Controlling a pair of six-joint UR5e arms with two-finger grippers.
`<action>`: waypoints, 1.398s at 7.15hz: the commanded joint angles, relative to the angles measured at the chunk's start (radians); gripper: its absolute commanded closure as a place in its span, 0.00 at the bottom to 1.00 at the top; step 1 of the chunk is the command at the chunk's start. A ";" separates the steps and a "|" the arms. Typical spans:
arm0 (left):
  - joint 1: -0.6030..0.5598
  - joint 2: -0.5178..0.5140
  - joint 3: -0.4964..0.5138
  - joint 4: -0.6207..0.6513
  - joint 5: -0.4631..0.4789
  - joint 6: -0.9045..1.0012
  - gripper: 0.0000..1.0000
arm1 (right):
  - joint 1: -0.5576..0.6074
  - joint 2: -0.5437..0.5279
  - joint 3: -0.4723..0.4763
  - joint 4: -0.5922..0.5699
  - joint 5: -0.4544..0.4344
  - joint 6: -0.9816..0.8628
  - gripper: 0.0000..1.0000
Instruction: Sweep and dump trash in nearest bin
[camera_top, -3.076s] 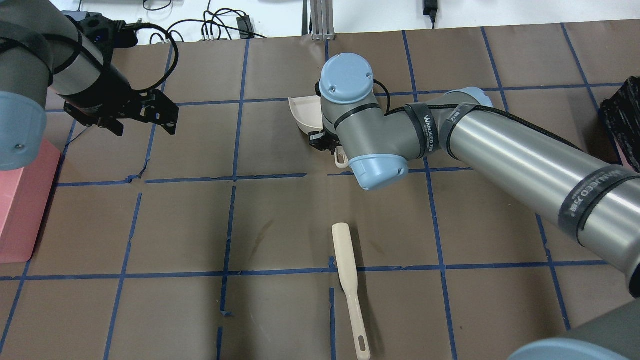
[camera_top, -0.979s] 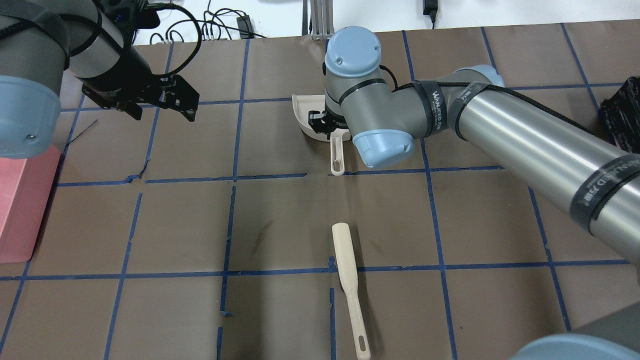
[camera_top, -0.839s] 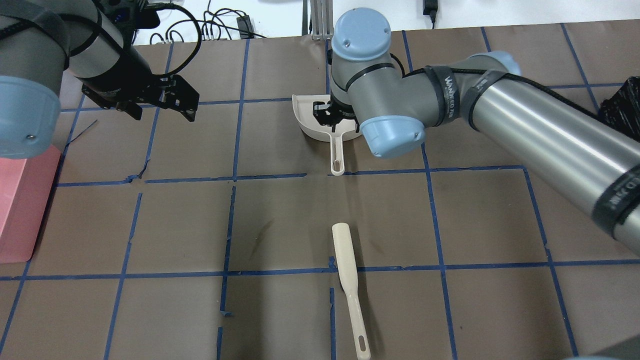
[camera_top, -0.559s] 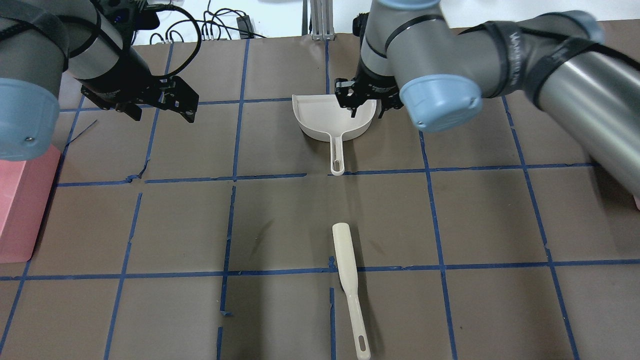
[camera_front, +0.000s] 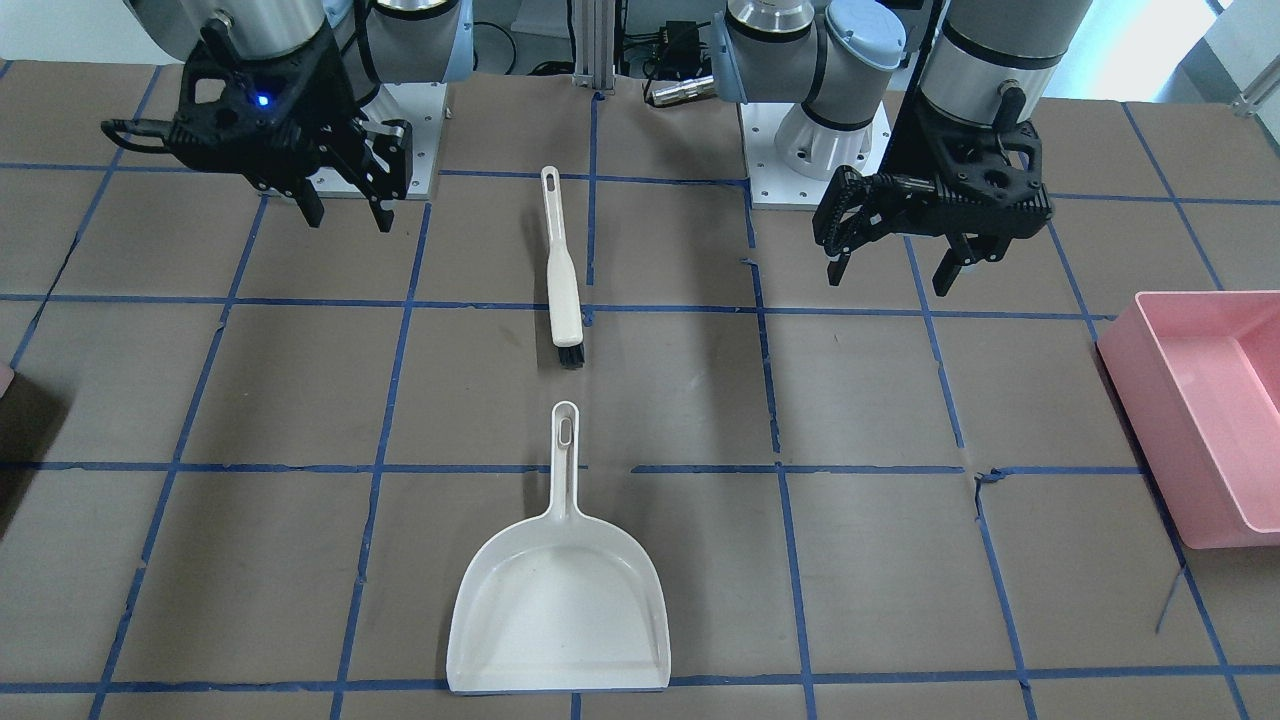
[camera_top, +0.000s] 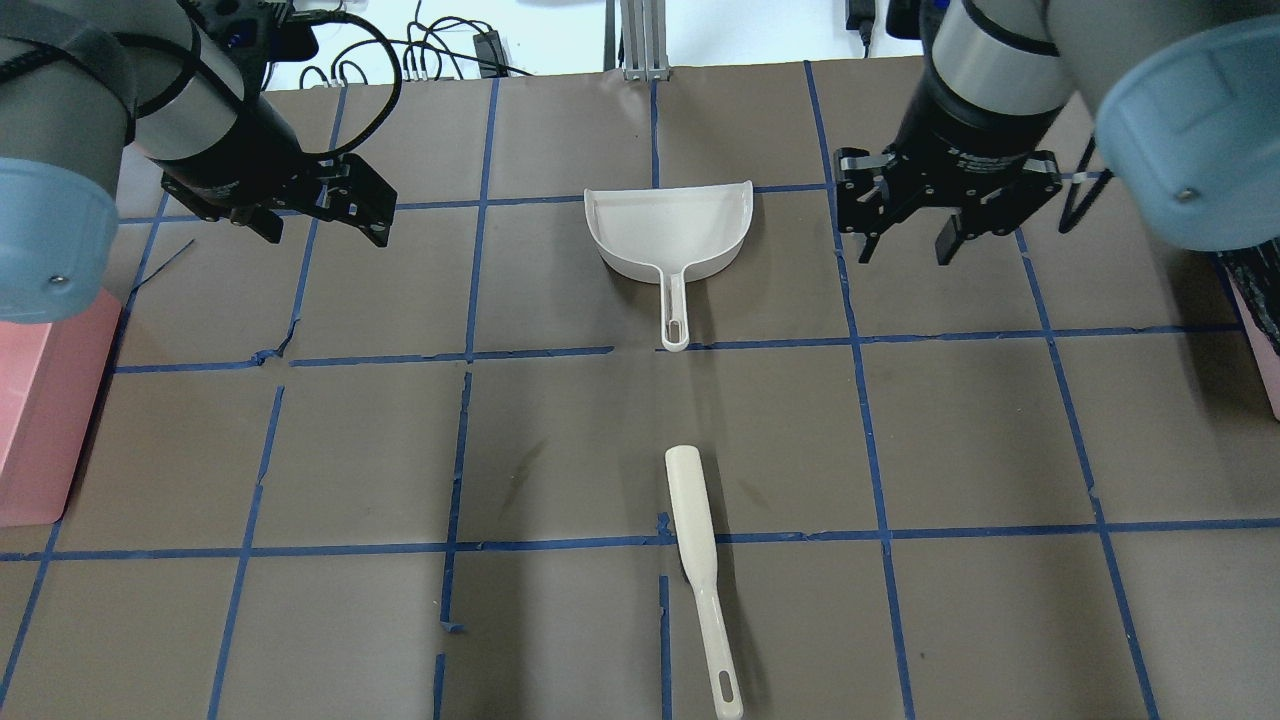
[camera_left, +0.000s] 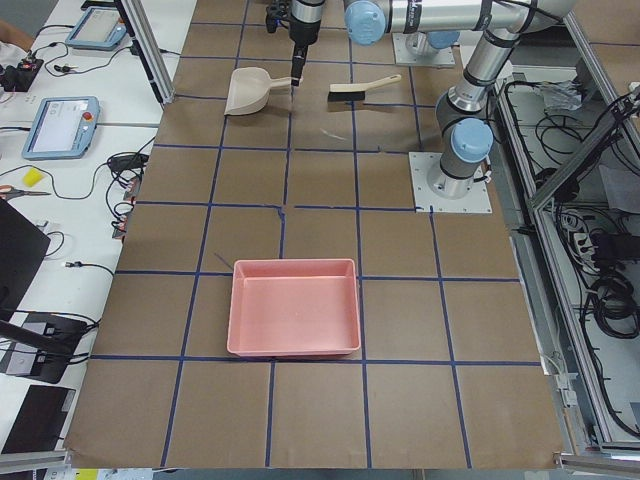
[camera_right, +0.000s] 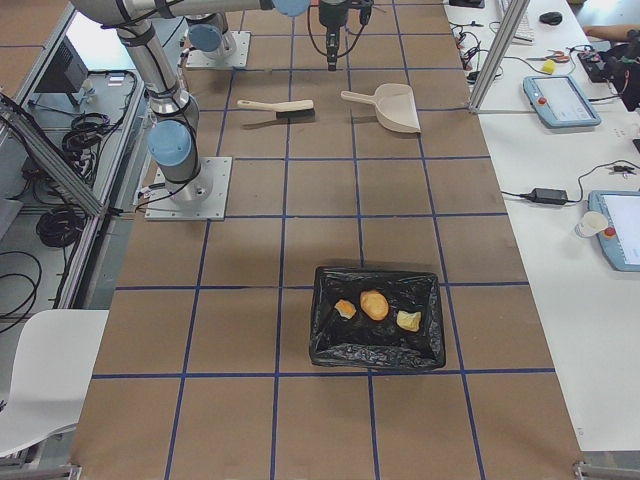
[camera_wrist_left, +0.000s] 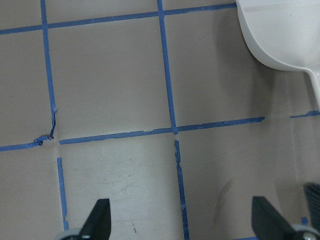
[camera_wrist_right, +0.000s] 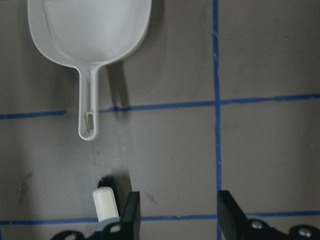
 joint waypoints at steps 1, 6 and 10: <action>0.004 -0.001 0.005 0.000 -0.001 0.000 0.00 | -0.005 -0.038 0.001 0.033 -0.018 -0.007 0.00; 0.000 -0.004 0.009 0.000 -0.001 0.000 0.00 | 0.007 -0.045 0.021 0.010 -0.011 -0.091 0.00; 0.004 -0.004 0.008 0.000 -0.001 0.002 0.00 | 0.007 -0.043 0.026 -0.005 -0.012 -0.064 0.00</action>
